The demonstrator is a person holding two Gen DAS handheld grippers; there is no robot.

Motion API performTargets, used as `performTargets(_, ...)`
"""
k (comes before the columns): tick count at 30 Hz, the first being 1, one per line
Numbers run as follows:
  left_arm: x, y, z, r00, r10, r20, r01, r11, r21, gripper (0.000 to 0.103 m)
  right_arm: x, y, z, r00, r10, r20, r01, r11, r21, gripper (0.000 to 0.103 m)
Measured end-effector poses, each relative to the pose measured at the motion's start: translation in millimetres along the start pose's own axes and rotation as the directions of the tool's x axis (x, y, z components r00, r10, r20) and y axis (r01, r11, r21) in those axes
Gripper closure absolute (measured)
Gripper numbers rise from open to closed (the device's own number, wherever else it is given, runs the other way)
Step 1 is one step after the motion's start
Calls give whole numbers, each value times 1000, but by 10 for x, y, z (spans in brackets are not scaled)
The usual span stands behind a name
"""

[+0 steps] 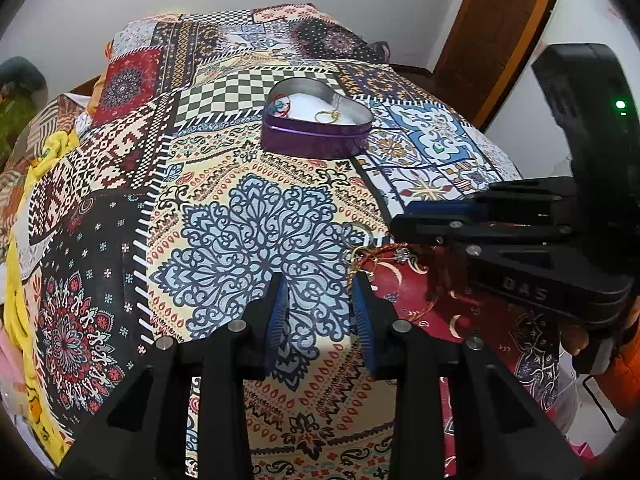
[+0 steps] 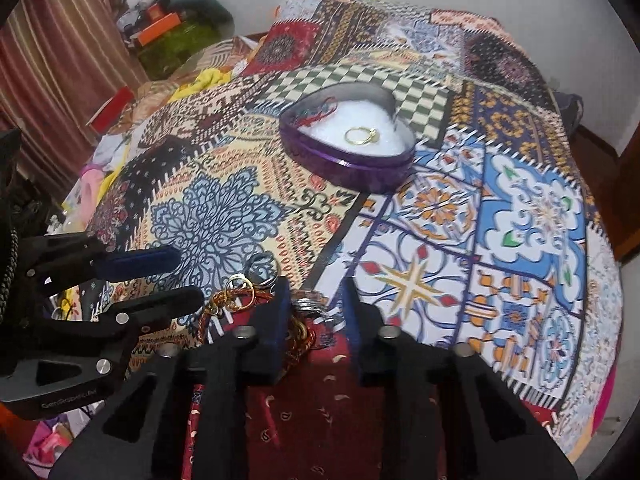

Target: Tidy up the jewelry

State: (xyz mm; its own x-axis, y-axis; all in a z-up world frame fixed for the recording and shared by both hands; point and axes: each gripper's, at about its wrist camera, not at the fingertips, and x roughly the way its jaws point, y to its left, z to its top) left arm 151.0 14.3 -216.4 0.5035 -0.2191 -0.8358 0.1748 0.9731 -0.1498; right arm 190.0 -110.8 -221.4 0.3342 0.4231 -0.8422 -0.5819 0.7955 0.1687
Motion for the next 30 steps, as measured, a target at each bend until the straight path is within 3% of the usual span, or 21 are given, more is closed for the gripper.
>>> performTargets(20, -25, -315, 40, 1000, -31, -7, 31, 997, 77, 71, -398, -291, -121, 995, -58, 85, 52, 996, 79, 92)
performTargets(30, 113, -449, 123, 998, -56, -34, 57, 997, 55, 71, -373, -321, -280, 998, -35, 60, 30, 995, 96, 92)
